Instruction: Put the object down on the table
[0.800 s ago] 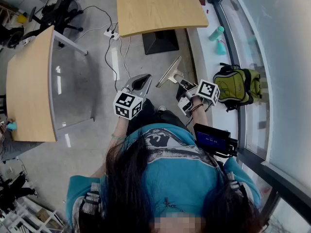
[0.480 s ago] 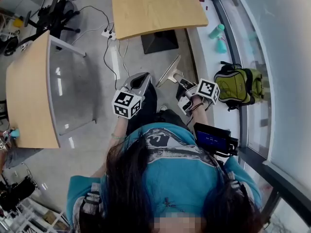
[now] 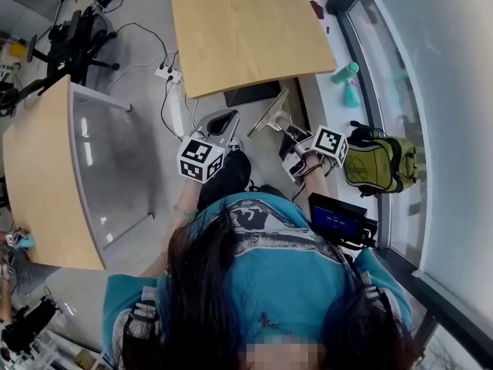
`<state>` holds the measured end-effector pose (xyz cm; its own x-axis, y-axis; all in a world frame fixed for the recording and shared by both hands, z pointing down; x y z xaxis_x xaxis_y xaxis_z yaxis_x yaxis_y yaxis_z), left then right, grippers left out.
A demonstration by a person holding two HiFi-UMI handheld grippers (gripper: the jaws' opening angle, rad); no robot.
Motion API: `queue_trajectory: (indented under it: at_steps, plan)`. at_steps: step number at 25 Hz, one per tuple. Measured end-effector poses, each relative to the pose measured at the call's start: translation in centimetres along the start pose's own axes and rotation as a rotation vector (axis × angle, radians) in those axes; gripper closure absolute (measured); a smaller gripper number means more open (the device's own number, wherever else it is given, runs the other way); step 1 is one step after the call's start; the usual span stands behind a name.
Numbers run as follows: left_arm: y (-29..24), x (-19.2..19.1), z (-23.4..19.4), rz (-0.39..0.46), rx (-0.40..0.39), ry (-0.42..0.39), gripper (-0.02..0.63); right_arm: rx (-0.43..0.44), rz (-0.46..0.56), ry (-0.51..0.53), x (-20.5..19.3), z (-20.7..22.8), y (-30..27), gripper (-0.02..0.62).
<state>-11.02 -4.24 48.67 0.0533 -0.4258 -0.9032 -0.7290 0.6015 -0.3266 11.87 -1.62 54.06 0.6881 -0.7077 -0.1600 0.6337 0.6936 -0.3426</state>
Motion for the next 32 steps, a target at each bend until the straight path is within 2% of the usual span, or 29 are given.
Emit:
queue_trajectory:
  at_steps: [4, 8, 18, 21, 26, 32]
  plan:
    - [-1.5, 3.0, -5.5, 0.024, -0.002, 0.007, 0.603, 0.011, -0.014, -0.016, 1.9, -2.3, -5.6, 0.500]
    - [-2.8, 4.4, -8.8, 0.029, -0.018, 0.013, 0.603, -0.002, -0.013, -0.019, 3.4, -3.5, -9.2, 0.500]
    - [-5.2, 4.6, -12.6, -0.020, -0.040, 0.058, 0.603, -0.048, 0.023, -0.017, 7.6, -3.9, -12.7, 0.500]
    - [-6.0, 5.1, -13.3, -0.013, -0.026, 0.069, 0.603, -0.059, 0.021, 0.004, 10.5, -3.8, -14.0, 0.500]
    - [-7.8, 6.5, -15.0, 0.023, 0.041, 0.090, 0.603, -0.072, -0.008, 0.047, 17.7, -3.3, -17.5, 0.500]
    - [-9.0, 8.1, -16.7, 0.076, 0.135, 0.117, 0.603, -0.067, -0.050, 0.014, 24.8, -1.6, -23.5, 0.500]
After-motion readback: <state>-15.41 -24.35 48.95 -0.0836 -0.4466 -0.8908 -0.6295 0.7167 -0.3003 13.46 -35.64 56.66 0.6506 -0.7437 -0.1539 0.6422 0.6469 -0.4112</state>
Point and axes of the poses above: the fingertips, and each gripper's own axes: y backward along the fingers, z to its right, x out of its top, the point moved 8 cm from there along y, backward along the fingers, and after that the axes turned 6 degrees about y, right-handed, at the moved point
